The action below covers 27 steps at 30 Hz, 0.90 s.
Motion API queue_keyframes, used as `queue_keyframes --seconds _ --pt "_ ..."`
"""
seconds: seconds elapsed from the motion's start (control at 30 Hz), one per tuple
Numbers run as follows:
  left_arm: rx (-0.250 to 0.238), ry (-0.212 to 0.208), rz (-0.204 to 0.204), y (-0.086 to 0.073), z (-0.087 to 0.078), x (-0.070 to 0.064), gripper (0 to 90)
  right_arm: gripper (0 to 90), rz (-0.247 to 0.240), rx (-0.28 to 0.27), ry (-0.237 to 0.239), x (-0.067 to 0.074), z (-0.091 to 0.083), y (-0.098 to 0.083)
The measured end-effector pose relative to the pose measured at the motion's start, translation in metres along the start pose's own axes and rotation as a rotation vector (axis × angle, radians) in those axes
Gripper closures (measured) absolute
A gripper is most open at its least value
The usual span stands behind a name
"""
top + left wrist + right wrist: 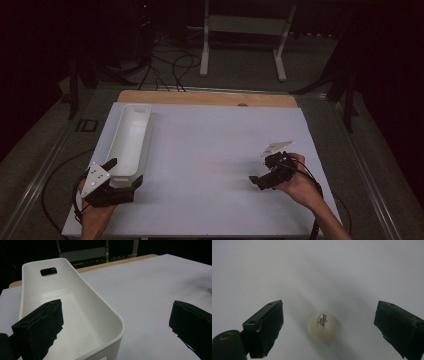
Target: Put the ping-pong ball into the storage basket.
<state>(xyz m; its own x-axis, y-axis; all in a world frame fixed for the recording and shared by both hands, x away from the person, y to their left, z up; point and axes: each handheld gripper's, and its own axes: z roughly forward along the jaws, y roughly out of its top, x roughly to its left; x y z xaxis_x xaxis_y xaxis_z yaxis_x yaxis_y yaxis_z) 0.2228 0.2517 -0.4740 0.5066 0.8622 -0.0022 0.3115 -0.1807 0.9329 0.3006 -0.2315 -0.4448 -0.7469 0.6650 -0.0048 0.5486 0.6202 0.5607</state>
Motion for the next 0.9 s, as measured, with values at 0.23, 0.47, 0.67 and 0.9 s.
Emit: queue_keyframes --seconds 0.23,0.47,0.67,0.9 --pt "-0.001 0.000 0.000 0.000 0.000 0.000 0.0 8.6 -0.011 0.035 0.010 0.003 0.005 0.002" --pt "0.003 0.003 -0.002 0.000 0.000 0.000 0.0 8.6 -0.023 0.077 0.019 0.004 0.010 0.002" --pt "0.002 0.001 -0.002 0.000 0.000 0.000 0.0 8.6 -0.027 0.102 0.027 0.005 0.015 0.002" --pt "0.003 0.000 -0.003 0.000 0.000 0.001 0.0 8.7 -0.024 0.133 0.031 0.001 0.022 0.000"
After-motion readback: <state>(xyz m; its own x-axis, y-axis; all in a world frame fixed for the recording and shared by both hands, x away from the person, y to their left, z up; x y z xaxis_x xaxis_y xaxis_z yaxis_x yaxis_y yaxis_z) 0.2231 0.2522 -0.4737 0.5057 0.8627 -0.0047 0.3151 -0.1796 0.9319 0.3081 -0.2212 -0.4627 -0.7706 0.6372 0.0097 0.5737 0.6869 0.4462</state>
